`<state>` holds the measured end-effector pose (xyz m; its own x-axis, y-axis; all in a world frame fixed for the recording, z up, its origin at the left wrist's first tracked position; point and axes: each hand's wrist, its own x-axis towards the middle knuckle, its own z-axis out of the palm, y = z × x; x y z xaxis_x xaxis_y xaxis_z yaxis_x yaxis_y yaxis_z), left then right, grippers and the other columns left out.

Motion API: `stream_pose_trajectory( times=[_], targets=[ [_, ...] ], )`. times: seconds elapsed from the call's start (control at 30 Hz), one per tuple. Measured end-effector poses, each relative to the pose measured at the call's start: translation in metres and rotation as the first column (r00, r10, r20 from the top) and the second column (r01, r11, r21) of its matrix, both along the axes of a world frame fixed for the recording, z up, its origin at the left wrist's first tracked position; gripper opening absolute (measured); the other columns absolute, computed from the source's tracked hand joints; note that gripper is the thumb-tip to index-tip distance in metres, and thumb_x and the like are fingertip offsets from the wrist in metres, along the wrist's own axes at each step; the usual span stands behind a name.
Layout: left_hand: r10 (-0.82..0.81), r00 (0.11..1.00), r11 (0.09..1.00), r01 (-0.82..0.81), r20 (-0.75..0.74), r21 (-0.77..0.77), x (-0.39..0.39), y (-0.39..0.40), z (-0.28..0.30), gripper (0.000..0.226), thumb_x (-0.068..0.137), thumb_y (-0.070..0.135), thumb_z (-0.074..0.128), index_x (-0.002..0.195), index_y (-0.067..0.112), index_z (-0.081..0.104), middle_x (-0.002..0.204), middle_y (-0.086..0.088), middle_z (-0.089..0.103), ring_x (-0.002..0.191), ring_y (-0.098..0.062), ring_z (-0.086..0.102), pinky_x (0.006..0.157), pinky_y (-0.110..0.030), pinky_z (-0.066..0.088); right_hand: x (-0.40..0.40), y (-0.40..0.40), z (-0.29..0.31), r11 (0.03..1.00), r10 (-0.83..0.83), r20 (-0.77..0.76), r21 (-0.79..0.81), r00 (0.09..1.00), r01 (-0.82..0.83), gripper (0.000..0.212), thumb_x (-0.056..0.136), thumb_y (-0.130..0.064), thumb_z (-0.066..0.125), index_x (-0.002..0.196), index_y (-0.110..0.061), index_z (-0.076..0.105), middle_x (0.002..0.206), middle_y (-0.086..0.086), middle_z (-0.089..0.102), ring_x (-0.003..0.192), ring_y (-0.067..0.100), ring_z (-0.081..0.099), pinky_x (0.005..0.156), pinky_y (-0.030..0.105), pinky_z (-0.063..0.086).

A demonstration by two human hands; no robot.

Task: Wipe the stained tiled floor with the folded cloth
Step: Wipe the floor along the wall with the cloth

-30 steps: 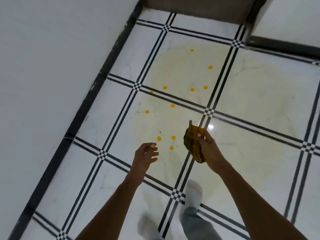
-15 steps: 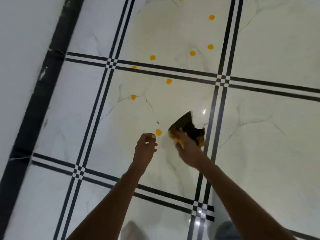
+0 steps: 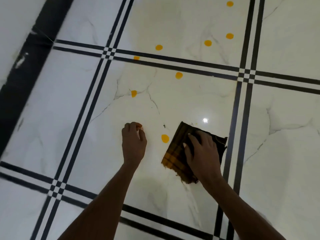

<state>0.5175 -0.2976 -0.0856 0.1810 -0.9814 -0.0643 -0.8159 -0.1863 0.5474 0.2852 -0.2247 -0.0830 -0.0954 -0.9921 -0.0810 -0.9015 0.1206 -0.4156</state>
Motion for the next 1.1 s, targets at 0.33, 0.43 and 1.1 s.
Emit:
stream_pose_trajectory(
  times=[0.33,0.43,1.1],
  targets=[
    [-0.205,0.962,0.978,0.211,0.18,-0.011,0.018,-0.008,-0.001,0.016,0.097,0.014,0.058,0.113,0.012,0.057,0.113,-0.011,0.057,0.095,-0.028,0.053,0.079,-0.047,0.054,0.009,0.005,-0.019,0.959,0.253,-0.114,0.161,0.961,-0.233,0.07,0.107,-0.054,0.03,0.167,-0.02,0.015,0.175,0.009,0.003,0.163,0.029,0.001,0.126,0.065,0.014],
    [-0.201,0.953,0.976,0.214,0.227,-0.037,0.027,-0.009,-0.005,0.021,0.098,0.019,0.057,0.117,0.01,0.06,0.12,-0.013,0.059,0.104,-0.032,0.055,0.084,-0.049,0.054,0.007,0.0,-0.02,0.961,0.258,-0.153,0.141,0.954,-0.237,0.071,0.107,-0.058,0.031,0.167,-0.027,0.01,0.176,0.007,-0.005,0.163,0.028,-0.005,0.126,0.068,0.009],
    [-0.157,0.941,0.978,0.19,0.3,-0.083,0.067,-0.029,-0.044,0.059,0.108,0.044,0.03,0.163,0.025,0.024,0.173,-0.003,0.015,0.162,-0.024,0.007,0.13,-0.05,0.01,-0.054,-0.037,-0.026,0.98,0.195,-0.275,0.089,0.942,-0.177,0.07,0.105,-0.06,0.025,0.166,-0.033,0.006,0.176,0.0,-0.004,0.163,0.024,-0.006,0.124,0.07,0.007]
  ],
)
